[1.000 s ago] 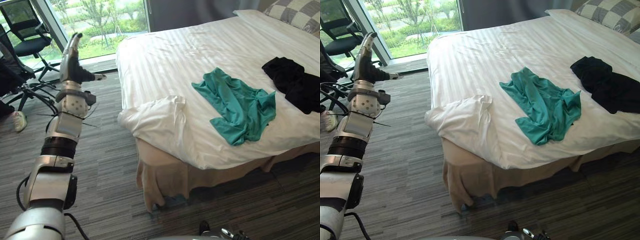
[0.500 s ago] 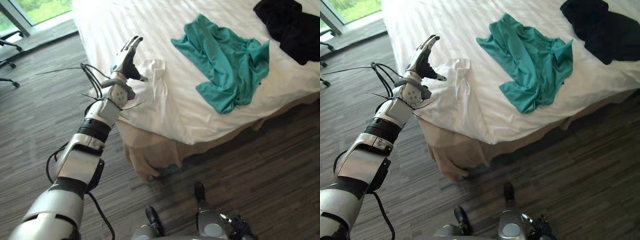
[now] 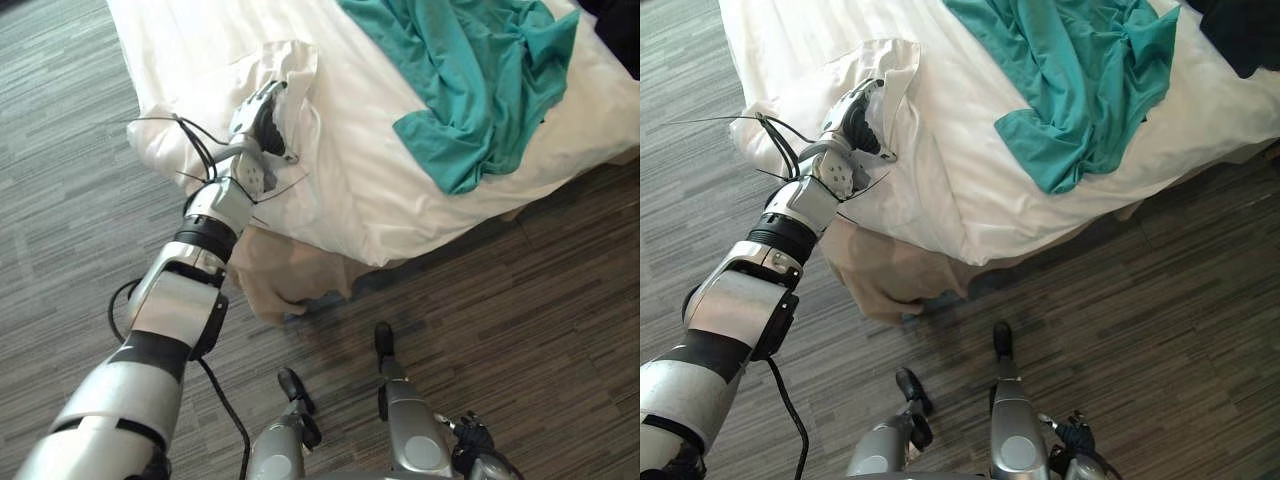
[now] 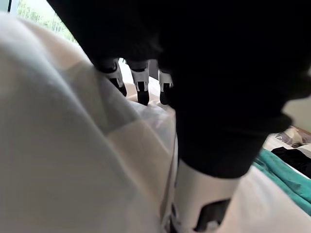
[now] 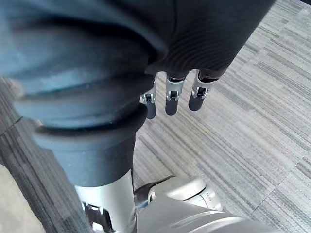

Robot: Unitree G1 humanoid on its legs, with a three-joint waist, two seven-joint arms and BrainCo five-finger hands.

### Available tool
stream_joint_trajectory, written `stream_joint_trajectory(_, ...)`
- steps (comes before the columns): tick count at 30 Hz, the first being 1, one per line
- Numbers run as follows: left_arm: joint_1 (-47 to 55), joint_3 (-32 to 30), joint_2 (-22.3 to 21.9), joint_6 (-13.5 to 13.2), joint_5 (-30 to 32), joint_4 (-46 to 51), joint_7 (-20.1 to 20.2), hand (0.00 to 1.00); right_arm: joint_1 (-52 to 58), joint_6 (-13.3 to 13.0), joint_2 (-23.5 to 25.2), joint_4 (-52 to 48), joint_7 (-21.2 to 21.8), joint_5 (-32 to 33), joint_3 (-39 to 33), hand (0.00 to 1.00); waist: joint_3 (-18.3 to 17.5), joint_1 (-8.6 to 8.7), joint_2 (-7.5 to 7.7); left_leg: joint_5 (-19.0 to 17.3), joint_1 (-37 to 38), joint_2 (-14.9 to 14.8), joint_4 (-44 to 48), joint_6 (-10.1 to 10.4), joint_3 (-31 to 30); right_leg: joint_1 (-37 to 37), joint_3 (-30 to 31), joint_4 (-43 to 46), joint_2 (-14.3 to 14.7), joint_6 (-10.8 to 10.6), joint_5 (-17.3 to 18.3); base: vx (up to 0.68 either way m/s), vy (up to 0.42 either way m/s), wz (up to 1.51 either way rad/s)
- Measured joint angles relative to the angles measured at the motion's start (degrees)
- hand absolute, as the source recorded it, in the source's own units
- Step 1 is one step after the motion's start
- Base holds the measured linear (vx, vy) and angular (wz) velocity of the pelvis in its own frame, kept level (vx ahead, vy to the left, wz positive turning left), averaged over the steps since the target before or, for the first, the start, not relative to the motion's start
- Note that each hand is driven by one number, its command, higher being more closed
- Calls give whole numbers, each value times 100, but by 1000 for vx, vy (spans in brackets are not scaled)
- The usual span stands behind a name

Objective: Tidy the bed and pick cloth on bed and put in laundry

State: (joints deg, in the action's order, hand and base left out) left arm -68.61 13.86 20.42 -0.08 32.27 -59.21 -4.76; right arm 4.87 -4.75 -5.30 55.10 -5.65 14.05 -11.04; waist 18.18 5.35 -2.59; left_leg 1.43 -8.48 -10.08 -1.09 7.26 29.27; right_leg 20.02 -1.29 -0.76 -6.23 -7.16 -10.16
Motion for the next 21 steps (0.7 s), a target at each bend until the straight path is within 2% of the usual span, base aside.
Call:
stream_joint_trajectory(6,-6,-49,0,-92,-19,13,157,100,28,30,-29,4,16,1,25,0,-4,-85,-1,0,-26,-2,13,-7,-16,-13,-80,10,-30,-1,0,16,-1,6)
stream_joint_trajectory(9,110,87,30,-219,-181,107,322,100,42,55,-43,23,15,-9,21,0,-9,-133,-10,4,66,-6,39,-8,-91,-181,-211,11,-52,-3,3,28,1,17)
stream_joint_trajectory(12,839,456,287,-484,-450,629,360,100,30,73,-76,27,35,-34,15,0,-27,-135,-29,5,338,4,46,-7,-105,-513,-342,2,-77,-5,9,21,20,14)
stream_joint_trajectory(14,1482,474,484,-622,-543,837,362,100,23,69,-109,44,70,-107,-6,0,-87,-135,-60,5,507,24,29,-7,-119,-709,-375,-40,-89,-1,12,3,28,9)
stream_joint_trajectory(16,2366,469,664,-735,-706,931,370,100,29,79,-198,236,93,-145,-54,0,-384,-137,-160,6,536,40,-32,-8,-277,-850,-560,-139,-102,-1,19,3,17,26)
stream_joint_trajectory(18,3027,455,807,-807,-819,942,406,100,32,91,-204,319,113,-265,-149,0,-515,-150,-209,18,661,40,-48,-3,-407,-1073,-680,-204,-95,6,58,2,4,33)
stream_joint_trajectory(19,3435,431,871,-822,-916,943,480,0,32,96,-227,375,188,-331,-151,0,-614,-162,-214,36,756,51,-82,-3,-475,-1222,-765,-249,-84,16,90,-12,3,31)
stream_joint_trajectory(21,4020,273,879,-926,-1034,941,494,0,31,102,-251,424,263,-341,-147,0,-755,-172,-224,55,845,46,-151,1,-583,-1368,-881,-270,-70,41,159,-24,-5,29)
